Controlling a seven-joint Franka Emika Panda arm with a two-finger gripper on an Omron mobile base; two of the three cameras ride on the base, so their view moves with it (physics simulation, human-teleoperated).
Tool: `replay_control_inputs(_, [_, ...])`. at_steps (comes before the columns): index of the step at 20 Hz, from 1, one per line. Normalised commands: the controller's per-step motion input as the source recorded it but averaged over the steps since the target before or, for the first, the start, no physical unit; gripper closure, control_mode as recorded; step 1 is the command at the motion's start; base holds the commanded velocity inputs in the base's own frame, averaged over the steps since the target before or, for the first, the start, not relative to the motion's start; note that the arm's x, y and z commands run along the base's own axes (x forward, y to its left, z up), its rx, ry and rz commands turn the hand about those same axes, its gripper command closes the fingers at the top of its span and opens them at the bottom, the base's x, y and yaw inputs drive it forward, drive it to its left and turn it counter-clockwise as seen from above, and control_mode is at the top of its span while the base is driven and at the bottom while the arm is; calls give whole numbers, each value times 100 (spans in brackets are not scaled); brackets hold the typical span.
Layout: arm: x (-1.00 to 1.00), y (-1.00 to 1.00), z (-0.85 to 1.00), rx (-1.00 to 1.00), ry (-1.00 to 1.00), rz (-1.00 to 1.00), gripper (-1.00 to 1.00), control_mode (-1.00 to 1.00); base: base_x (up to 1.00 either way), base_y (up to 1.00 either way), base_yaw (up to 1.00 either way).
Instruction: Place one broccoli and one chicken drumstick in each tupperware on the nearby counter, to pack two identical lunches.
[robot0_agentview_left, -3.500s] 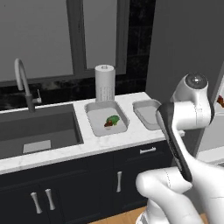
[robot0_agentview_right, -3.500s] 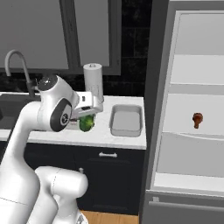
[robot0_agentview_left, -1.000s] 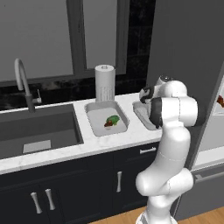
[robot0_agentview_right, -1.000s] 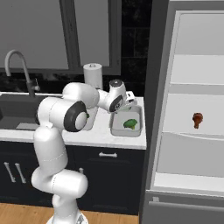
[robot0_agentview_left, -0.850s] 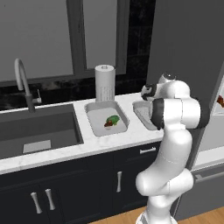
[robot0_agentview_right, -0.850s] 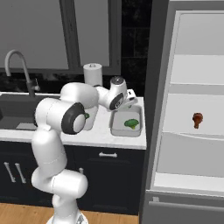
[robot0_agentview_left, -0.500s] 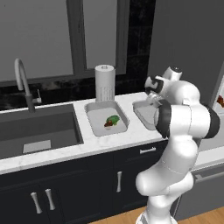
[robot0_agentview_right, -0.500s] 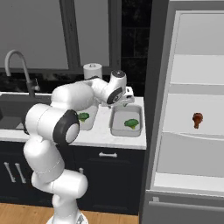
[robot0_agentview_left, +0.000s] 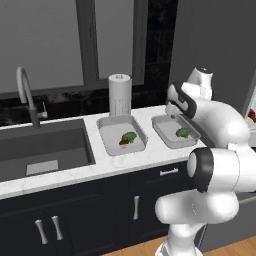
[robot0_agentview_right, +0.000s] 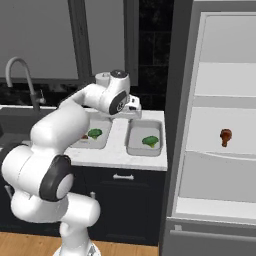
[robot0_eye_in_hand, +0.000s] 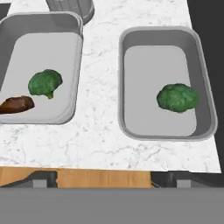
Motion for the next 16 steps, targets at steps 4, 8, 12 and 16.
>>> replay_control_inputs(4, [-100, 32, 0, 0, -14, -29, -100, -100, 0, 0, 0])
replay_control_inputs(8, [-100, 25, 1, 0, -16, -21, -100, -100, 0, 0, 0])
replay_control_inputs(12, [-100, 14, 14, 0, -11, -7, -100, -100, 0, 0, 0])
replay_control_inputs(16, [-77, 7, 48, 0, -6, 1, -100, -100, 0, 0, 0])
